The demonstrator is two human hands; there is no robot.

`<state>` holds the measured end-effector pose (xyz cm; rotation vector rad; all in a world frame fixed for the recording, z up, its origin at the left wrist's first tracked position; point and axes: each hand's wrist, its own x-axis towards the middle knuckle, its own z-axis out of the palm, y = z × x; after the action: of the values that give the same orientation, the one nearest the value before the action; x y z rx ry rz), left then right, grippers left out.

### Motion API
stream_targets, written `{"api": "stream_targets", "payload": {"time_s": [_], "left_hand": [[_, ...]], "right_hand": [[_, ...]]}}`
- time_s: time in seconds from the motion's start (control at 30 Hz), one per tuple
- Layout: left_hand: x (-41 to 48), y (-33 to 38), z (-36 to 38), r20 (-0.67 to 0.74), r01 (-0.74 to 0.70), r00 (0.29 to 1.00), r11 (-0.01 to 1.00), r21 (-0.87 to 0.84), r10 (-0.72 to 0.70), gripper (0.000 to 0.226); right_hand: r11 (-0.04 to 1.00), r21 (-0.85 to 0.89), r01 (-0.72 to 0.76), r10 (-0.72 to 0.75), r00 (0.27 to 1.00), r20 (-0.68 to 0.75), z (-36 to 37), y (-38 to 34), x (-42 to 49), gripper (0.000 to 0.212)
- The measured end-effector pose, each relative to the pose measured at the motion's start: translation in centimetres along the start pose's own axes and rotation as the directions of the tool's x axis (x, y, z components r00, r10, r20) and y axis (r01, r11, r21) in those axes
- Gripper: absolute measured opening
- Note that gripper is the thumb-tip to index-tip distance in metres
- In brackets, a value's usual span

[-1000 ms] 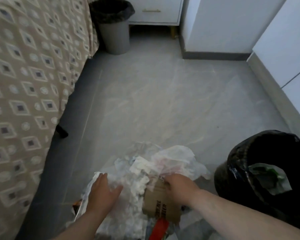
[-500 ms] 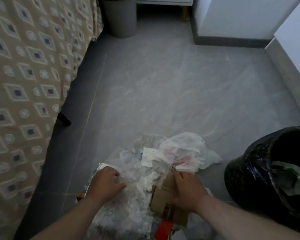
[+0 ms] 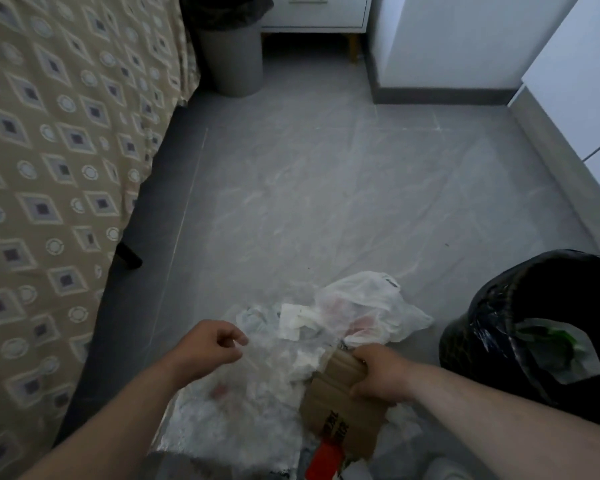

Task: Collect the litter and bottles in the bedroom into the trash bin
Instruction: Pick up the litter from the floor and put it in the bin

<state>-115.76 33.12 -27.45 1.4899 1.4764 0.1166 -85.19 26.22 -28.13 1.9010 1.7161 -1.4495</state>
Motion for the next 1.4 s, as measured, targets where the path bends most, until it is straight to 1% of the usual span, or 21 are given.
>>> {"api": "stream_targets", "payload": {"time_s": [0.1,0.2,0.23,0.3,0.37,0.4,0.5,0.57,0.63,0.73,0.8,0.83,0.9,0.97,1.0,1.03,1.1,1.2,1.3,1.37,1.4], "left_hand": [[-1.2,2.7,-1.2,-0.089,-0.006,0.996,0.999,-0.042,0.003,0.029],[-2.8,6.0,-2.3,-0.224,-0.118,0.967,0.993,0.019,0.120,0.010],[-3.4,7.2,-2.6,-0.260,-0.159,0.951,0.986,0.053,0.168,0.012],[-4.5,9.2,-3.2,-0.324,-0.217,0.913,0.968,0.125,0.246,0.028],[-5.8,11.2,-3.7,-0.405,-0.279,0.843,0.931,0.237,0.355,0.039],[-6.5,12.2,-4.1,-0.436,-0.299,0.808,0.914,0.275,0.396,0.039],[-8.4,14.8,-4.8,-0.493,-0.379,0.722,0.874,0.304,0.485,0.024],[-9.6,16.7,-5.3,-0.528,-0.423,0.672,0.854,0.302,0.519,0.023],[-11.0,18.7,-5.9,-0.568,-0.457,0.619,0.837,0.301,0.542,0.024],[-13.0,21.2,-7.3,-0.619,-0.507,0.517,0.794,0.336,0.592,0.024],[-14.5,22.6,-8.2,-0.617,-0.493,0.440,0.750,0.441,0.652,0.010],[-15.4,23.2,-8.6,-0.611,-0.466,0.417,0.735,0.492,0.673,0.007],[-16.9,24.2,-9.2,-0.612,-0.408,0.359,0.708,0.576,0.705,0.025],[-18.4,25.0,-9.7,-0.634,-0.351,0.246,0.677,0.646,0.733,0.044],[-19.2,25.3,-9.9,-0.643,-0.330,0.203,0.670,0.665,0.738,0.053],[-19.9,25.6,-10.2,-0.642,-0.318,0.166,0.656,0.684,0.749,0.057],[-21.1,26.5,-10.6,-0.603,-0.322,0.104,0.600,0.732,0.791,0.050],[-22.2,28.3,-11.1,-0.445,-0.408,0.044,0.423,0.809,0.894,0.031],[-22.3,30.6,-10.7,-0.257,-0.493,0.037,0.242,0.836,0.966,0.027],[-21.5,31.8,-9.9,-0.198,-0.499,0.031,0.187,0.846,0.980,0.026],[-21.0,32.3,-9.3,-0.195,-0.507,0.036,0.186,0.841,0.980,0.025]], "right_hand": [[0.997,-0.077,0.025,-0.027,0.999,-0.020,-1.5,-0.9,-1.4,0.041],[0.989,-0.142,0.045,-0.049,0.998,-0.027,-3.3,-1.8,-3.5,0.037],[0.985,-0.165,0.043,-0.048,0.999,-0.026,-3.9,-2.1,-4.4,0.036],[0.979,-0.202,0.036,-0.043,0.999,-0.031,-5.0,-2.6,-6.1,0.034],[0.973,-0.227,0.035,-0.045,0.998,-0.036,-6.4,-2.9,-8.1,0.025],[0.968,-0.249,0.039,-0.051,0.998,-0.041,-7.0,-3.1,-9.2,0.021],[0.955,-0.295,0.036,-0.071,0.991,-0.109,-9.2,-3.7,-12.6,0.021],[0.955,-0.296,0.032,-0.084,0.983,-0.165,-10.6,-4.1,-15.0,0.020],[0.962,-0.271,0.028,-0.094,0.968,-0.233,-11.6,-4.4,-17.3,0.021],[0.987,-0.161,0.030,-0.082,0.940,-0.330,-12.9,-4.4,-20.2,0.024],[0.997,-0.077,0.029,-0.055,0.931,-0.361,-13.5,-4.3,-21.7,0.022],[0.999,-0.039,0.031,-0.043,0.926,-0.374,-13.7,-4.2,-22.4,0.022],[0.998,0.038,0.040,-0.021,0.916,-0.400,-14.1,-4.2,-23.7,0.025],[0.995,0.085,0.048,-0.008,0.909,-0.417,-14.3,-4.3,-24.8,0.031],[0.993,0.103,0.050,-0.002,0.908,-0.419,-14.4,-4.4,-25.3,0.034],[0.992,0.116,0.055,-0.001,0.906,-0.423,-14.5,-4.4,-25.7,0.037],[0.987,0.145,0.071,-0.001,0.901,-0.433,-14.6,-4.6,-26.6,0.042],[0.960,0.247,0.128,-0.006,0.897,-0.442,-15.1,-4.6,-27.8,0.040],[0.938,0.300,0.176,-0.017,0.885,-0.465,-15.7,-4.2,-28.8,0.037],[0.934,0.305,0.188,-0.006,0.860,-0.510,-16.2,-3.4,-29.1,0.036],[0.932,0.307,0.191,0.007,0.840,-0.543,-16.4,-2.9,-29.3,0.035]]}}
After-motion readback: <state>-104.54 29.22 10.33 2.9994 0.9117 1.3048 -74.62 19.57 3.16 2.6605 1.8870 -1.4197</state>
